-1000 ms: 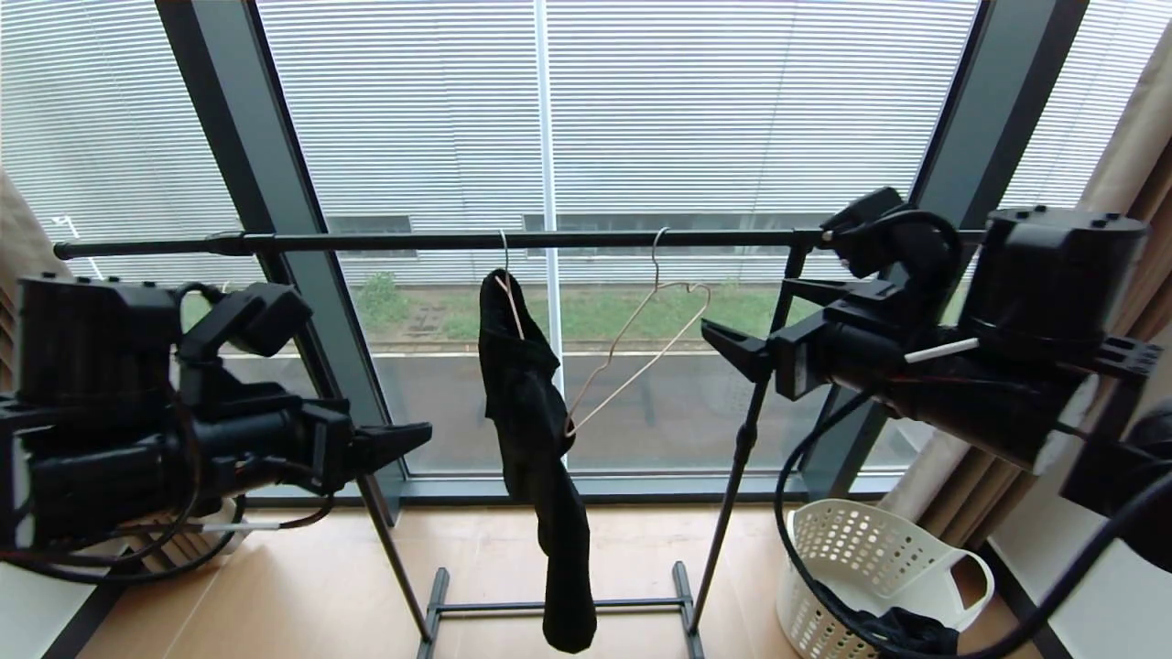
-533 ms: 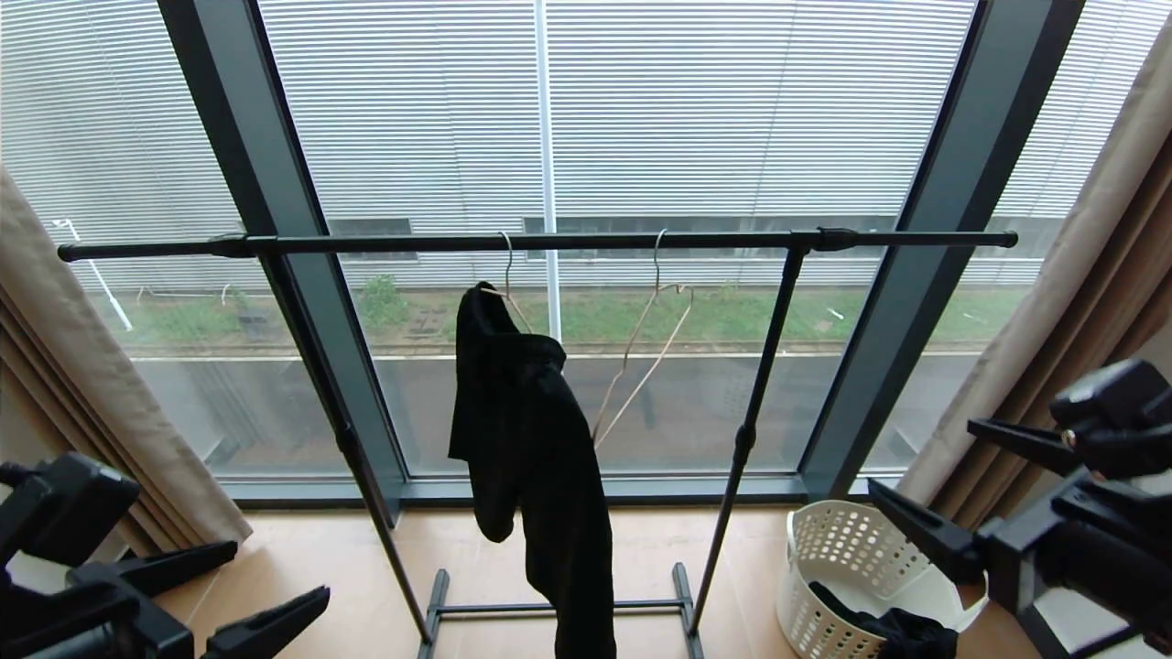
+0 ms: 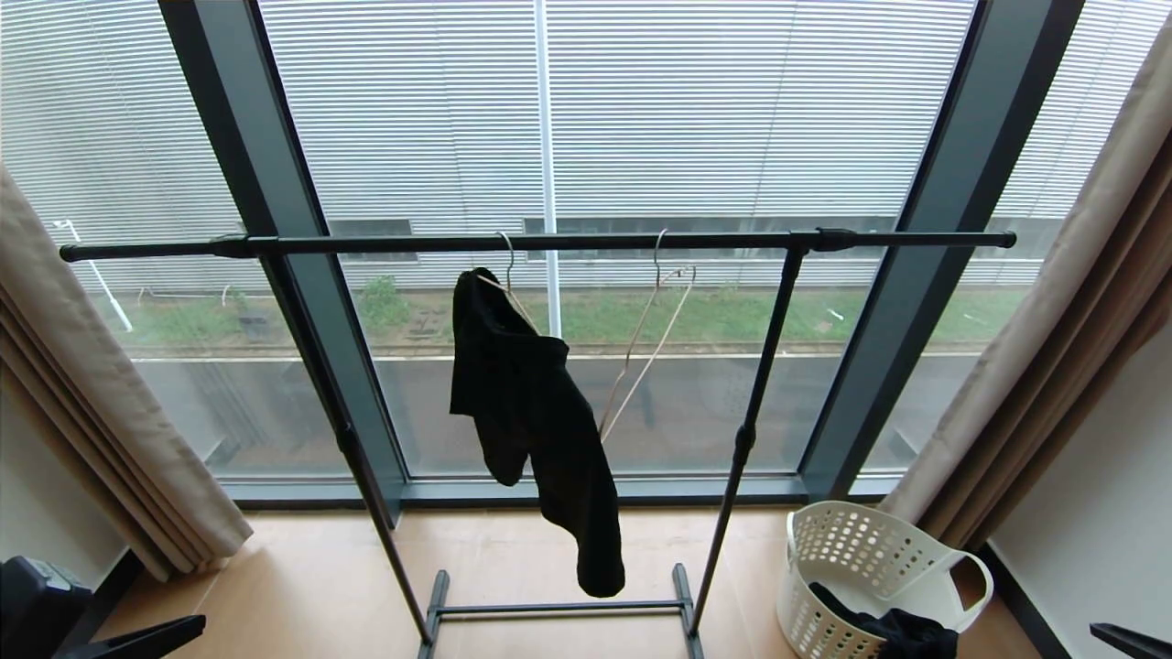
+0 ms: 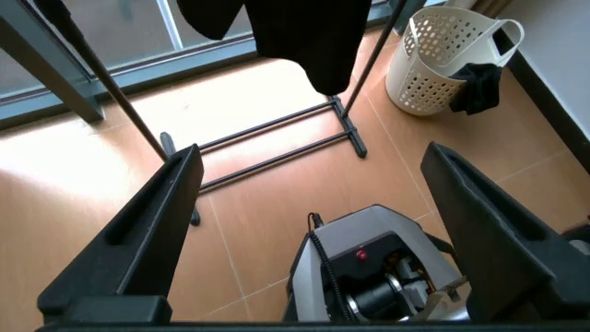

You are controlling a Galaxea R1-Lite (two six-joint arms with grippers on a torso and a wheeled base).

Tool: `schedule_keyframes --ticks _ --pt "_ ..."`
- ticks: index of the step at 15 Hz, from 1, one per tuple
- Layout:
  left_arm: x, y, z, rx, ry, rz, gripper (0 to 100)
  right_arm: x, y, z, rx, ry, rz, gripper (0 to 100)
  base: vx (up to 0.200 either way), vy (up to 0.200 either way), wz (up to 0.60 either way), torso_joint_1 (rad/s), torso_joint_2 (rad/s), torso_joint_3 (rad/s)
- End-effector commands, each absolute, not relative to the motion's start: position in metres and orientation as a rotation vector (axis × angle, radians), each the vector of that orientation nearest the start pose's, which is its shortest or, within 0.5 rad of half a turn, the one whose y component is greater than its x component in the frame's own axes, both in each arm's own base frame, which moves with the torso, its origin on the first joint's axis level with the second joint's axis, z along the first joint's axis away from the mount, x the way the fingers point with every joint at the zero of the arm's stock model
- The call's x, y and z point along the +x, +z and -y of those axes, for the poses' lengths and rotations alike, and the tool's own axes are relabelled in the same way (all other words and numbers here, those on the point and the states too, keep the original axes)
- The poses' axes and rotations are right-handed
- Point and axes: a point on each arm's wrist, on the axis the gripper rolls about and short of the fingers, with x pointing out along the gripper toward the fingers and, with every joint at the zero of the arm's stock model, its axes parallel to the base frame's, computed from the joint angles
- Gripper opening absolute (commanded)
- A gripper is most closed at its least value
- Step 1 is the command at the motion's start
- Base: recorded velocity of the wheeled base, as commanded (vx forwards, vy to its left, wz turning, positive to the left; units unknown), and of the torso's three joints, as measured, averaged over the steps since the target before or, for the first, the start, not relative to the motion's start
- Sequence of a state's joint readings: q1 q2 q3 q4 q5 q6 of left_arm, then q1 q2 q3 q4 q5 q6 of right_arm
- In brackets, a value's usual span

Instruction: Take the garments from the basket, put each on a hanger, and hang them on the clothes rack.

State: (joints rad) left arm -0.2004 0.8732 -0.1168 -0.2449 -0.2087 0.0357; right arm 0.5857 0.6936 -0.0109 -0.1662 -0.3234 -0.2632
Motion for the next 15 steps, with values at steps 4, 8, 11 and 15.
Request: schedule_keyframes --ticks 4,8,11,15 --pt "0.056 0.103 0.015 0.049 -0.349 -0.481 100 0.019 0.085 0.001 -0.476 0.088 -0.382 100 0.000 0.000 0.00 0.000 0.00 0.000" --pt "0.038 0.096 0.008 0.073 -0.218 -0.386 100 0.005 0.086 0.007 -0.387 -0.189 -0.303 100 0.000 0.000 0.00 0.000 0.00 0.000" --pt "0.021 0.091 0.003 0.060 -0.171 -0.334 100 -0.009 0.086 0.009 -0.301 -0.249 -0.144 100 0.000 0.000 0.00 0.000 0.00 0.000" --pt "-0.002 0.081 0.000 0.048 -0.096 -0.267 100 -0.016 0.083 0.009 -0.158 -0.283 -0.059 100 0.000 0.000 0.00 0.000 0.00 0.000"
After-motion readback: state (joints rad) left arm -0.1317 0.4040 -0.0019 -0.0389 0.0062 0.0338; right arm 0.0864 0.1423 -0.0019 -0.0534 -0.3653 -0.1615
